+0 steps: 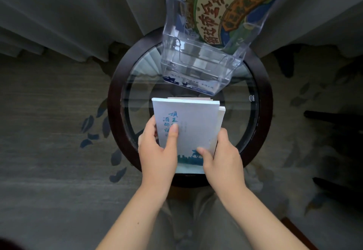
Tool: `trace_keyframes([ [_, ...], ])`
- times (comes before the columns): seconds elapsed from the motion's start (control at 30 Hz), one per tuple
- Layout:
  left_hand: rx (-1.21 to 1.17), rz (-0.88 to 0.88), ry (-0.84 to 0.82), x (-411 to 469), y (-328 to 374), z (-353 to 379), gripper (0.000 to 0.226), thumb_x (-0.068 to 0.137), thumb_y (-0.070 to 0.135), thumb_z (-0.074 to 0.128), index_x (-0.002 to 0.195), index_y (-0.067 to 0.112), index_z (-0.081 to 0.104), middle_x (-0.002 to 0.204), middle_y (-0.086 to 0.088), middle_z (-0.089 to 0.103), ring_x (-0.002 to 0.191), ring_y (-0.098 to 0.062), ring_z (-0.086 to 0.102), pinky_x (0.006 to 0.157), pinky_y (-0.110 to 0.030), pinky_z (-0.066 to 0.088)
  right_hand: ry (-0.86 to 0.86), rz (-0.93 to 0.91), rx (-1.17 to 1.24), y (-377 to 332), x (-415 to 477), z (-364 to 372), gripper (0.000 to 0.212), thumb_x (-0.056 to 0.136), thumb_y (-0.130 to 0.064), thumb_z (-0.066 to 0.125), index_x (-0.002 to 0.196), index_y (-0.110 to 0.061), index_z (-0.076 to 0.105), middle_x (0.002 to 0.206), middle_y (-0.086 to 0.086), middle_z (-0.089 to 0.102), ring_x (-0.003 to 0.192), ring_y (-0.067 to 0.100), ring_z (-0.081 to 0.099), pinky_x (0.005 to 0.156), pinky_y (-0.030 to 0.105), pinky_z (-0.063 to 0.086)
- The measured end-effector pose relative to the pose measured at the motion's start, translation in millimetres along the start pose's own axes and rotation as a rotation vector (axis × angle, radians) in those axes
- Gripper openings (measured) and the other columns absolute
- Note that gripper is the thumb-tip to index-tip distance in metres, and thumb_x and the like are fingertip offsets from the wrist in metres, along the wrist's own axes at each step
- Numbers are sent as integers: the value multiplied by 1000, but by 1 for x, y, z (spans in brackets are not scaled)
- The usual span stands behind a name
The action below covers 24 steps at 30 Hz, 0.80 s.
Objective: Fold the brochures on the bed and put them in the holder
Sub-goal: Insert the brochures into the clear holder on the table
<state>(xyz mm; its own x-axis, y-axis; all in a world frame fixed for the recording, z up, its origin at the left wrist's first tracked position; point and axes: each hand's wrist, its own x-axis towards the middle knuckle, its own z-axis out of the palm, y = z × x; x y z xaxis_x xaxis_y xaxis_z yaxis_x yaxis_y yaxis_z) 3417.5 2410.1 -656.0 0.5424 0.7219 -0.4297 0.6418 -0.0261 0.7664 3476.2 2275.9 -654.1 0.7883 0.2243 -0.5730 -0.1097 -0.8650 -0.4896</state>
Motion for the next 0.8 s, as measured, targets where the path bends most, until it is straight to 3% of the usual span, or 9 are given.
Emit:
trace_keyframes([
  [0.1,21,108,12,6,25,-13,30,98,41,65,128,36,59,109,18,68,113,-16,62,94,-47,54,55,-48,85,-16,-1,-16,21,98,-26,65,105,-19,46,100,-2,67,89,23,65,74,42,54],
  [0.2,41,304,36,23,63,-26,45,95,30,72,138,32,58,109,22,69,107,-1,65,88,-21,54,118,-68,191,-40,9,-40,13,100,-21,61,101,-21,49,94,-13,66,91,17,65,74,35,53],
  [0.27,75,435,40,37,96,-36,68,92,29,76,149,44,44,106,20,68,99,1,67,79,-10,52,167,-89,248,-59,19,-62,14,101,-20,61,100,-25,49,92,-19,64,90,11,65,72,28,51],
  [0.33,86,572,44,51,131,-44,89,90,26,79,153,57,24,107,14,65,93,-7,68,76,-16,56,248,-144,291,-81,29,-87,15,100,-17,63,102,-25,51,95,-14,67,90,12,65,71,30,51],
  [0.43,99,769,29,71,180,-58,106,89,13,79,156,58,9,112,9,56,94,-15,63,75,-37,62,332,-241,328,-114,41,-125,16,98,-15,65,103,-24,52,97,-7,70,90,16,66,70,35,52],
  [0.53,166,873,21,88,223,-75,101,85,1,74,159,47,22,111,5,49,96,-18,56,76,-46,61,368,-333,326,-142,40,-160,19,96,-16,69,109,-22,57,100,-7,71,90,16,67,75,39,58],
  [0.63,172,887,-32,95,250,-87,86,82,-8,67,151,36,42,109,3,55,85,-5,52,76,-35,58,468,-441,330,-165,36,-190,55,92,-17,74,138,-27,46,101,-11,68,88,12,67,76,35,58],
  [0.73,131,808,-55,98,267,-91,80,81,-9,66,145,36,49,108,10,58,77,4,51,73,-15,47,506,-575,233,-177,36,-210,104,89,-12,75,159,-44,5,98,-8,61,76,14,60,72,29,53],
  [0.8,111,794,-68,99,275,-91,75,81,-11,62,142,32,52,109,3,61,83,-4,56,77,-28,56,527,-645,103,-182,38,-219,108,88,-8,73,159,-46,0,97,-4,54,72,17,54,68,33,53],
])
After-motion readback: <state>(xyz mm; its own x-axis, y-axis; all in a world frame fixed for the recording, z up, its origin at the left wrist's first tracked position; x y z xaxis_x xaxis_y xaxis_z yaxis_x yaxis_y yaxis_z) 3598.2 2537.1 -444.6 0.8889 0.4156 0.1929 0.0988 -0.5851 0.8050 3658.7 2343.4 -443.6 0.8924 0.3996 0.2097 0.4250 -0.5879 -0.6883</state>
